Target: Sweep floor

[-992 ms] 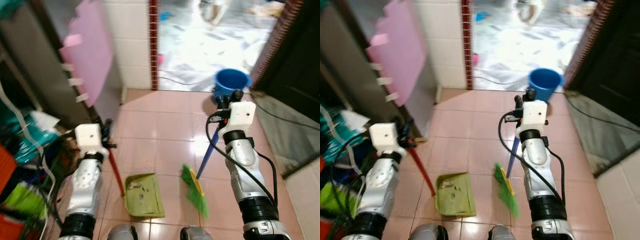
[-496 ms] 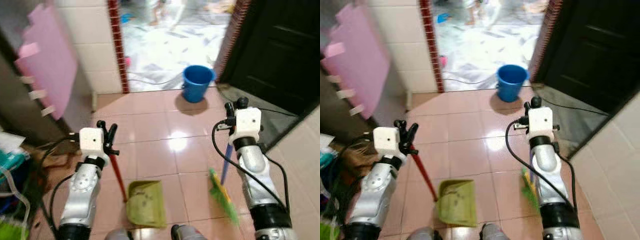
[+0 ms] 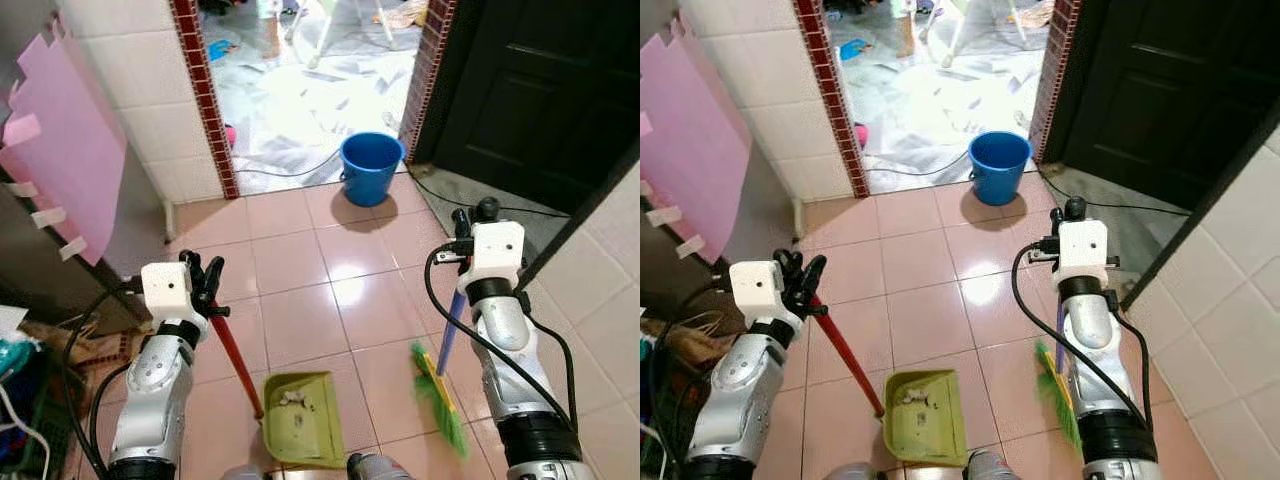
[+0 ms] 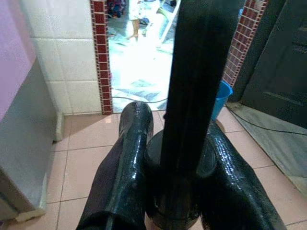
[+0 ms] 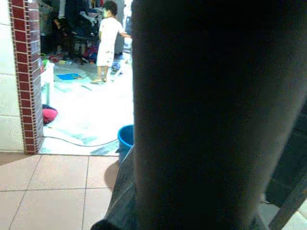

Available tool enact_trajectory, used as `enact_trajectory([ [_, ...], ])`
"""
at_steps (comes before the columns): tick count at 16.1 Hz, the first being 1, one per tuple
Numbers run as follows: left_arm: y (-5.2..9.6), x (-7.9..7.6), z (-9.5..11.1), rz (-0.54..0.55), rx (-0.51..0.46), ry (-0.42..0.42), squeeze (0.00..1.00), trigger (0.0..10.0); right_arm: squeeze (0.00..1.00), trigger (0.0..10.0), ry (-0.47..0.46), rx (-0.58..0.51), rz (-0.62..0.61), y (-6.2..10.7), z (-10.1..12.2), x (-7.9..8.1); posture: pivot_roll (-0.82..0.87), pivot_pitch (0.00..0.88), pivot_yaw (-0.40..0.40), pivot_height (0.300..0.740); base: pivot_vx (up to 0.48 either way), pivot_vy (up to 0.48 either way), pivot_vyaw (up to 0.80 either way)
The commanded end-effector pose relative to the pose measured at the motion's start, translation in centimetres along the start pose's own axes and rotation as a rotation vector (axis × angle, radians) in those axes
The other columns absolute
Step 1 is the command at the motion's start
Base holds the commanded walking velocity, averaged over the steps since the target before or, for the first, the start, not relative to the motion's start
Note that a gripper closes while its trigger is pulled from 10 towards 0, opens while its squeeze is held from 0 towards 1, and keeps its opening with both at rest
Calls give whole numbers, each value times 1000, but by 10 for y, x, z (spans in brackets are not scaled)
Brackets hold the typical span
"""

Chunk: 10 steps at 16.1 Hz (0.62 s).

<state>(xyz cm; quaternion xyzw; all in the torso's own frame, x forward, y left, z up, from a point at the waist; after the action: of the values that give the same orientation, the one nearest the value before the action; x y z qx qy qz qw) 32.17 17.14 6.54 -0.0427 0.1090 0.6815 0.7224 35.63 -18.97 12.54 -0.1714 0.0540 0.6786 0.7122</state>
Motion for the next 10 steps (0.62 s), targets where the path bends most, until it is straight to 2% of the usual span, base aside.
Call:
enact_trajectory([
  [1, -4, -3, 5, -32, 1, 19, 0, 10000, 0, 10000, 17, -41, -27, -3, 9, -8, -78, 0, 76, 740, 0, 0, -738],
  [2, -3, -1, 5, -32, 7, 12, 0, 10000, 0, 10000, 13, -43, -29, -3, 10, -8, -78, 0, 76, 740, 0, 0, -587],
  [4, 3, 0, 4, -43, 20, -16, 0, 10000, 0, 10000, -3, -47, -21, -2, 11, -7, -72, 0, 67, 740, 0, 0, 0],
  [6, 11, 4, -1, -45, 38, -41, 0, 10000, 0, 10000, -17, -24, 16, 10, 4, 0, -68, 0, 49, 740, 0, 0, 0],
  [9, 7, 0, 11, -55, -8, -19, 0, 10000, 0, 10000, -21, -12, 28, 14, 0, 2, -72, 0, 52, 740, 0, 0, 0],
  [10, 2, -4, 19, -64, -37, -13, 0, 10000, 0, 10000, -28, -19, 30, 11, 3, 4, -76, 0, 55, 740, 311, 0, -650],
])
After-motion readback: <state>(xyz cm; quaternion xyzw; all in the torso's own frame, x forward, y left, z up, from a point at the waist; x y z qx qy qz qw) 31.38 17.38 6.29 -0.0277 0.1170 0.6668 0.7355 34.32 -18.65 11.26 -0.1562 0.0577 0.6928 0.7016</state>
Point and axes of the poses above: a point about 5 cm out from each wrist's last joint towards the gripper, its own y axis pointing back from the gripper into the wrist, its own z axis along the axis of the wrist's last joint, x = y × z, the point moved 6 cm from there along -y, pointing out of the wrist towards the gripper, and after that the axes turned 6 degrees about y, right-handed, at the moved point
